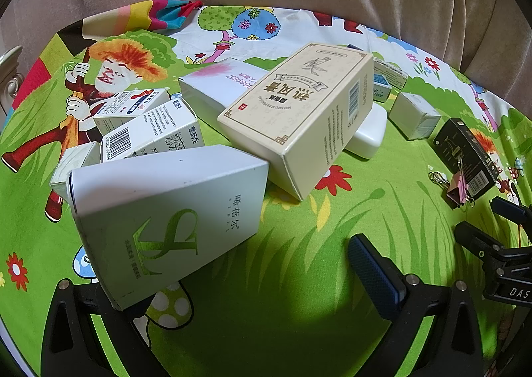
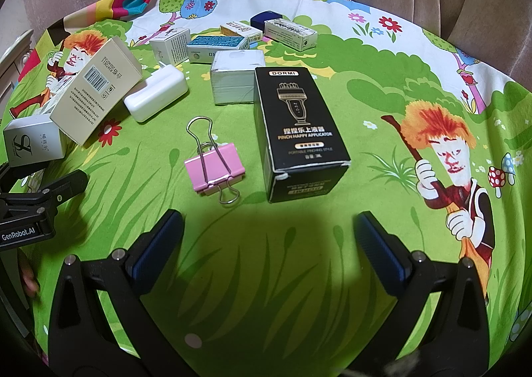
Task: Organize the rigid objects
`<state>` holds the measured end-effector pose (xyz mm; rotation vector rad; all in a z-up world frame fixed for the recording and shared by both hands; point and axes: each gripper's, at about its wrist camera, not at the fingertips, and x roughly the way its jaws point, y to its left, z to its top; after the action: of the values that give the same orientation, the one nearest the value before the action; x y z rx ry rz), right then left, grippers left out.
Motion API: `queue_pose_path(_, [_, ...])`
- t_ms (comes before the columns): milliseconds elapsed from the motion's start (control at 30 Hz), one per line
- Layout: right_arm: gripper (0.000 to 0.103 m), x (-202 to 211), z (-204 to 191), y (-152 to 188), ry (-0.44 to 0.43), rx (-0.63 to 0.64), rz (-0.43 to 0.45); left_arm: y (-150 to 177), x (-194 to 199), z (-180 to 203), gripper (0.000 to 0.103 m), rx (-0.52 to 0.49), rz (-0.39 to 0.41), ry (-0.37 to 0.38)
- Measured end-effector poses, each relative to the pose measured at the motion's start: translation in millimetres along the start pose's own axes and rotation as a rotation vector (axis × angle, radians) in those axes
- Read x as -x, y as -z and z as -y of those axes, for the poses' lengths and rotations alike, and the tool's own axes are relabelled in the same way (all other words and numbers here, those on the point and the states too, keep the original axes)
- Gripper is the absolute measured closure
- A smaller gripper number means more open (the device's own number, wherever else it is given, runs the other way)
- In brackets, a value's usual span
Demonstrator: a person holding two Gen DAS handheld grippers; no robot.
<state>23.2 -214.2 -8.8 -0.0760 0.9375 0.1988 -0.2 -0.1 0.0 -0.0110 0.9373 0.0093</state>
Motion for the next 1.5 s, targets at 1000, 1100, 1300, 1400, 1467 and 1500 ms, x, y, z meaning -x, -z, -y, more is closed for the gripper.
queue_pose_path(1000, [0.027,-15,-21,-25,-0.166,0.219,-0.004,95,66,-55,0.0,-0.04,0.057,0.066])
queue_pose_path(1100, [0.067,-2,-17,-13,-0.151,0.231,0.023,81,60,-62,0.002,0.005,0.038,0.082])
queue_pose_path(1300, [0.066,29,-10,30,-0.138,0.199,0.044,44,46,-51,0.053,-0.064,0.043,0.049])
queue_pose_path(1400, [0.066,39,-9,43,-0.142,0.183,0.047,29,28,-38,0.052,-0.136,0.044,0.011])
queue_pose_path(1467, [0.066,43,-10,47,-0.141,0.178,0.049,25,26,-33,0.056,-0.153,0.053,0.019])
queue_pose_path(1500, [0.066,44,-10,49,-0.142,0.177,0.05,26,28,-28,0.071,-0.158,0.046,0.066])
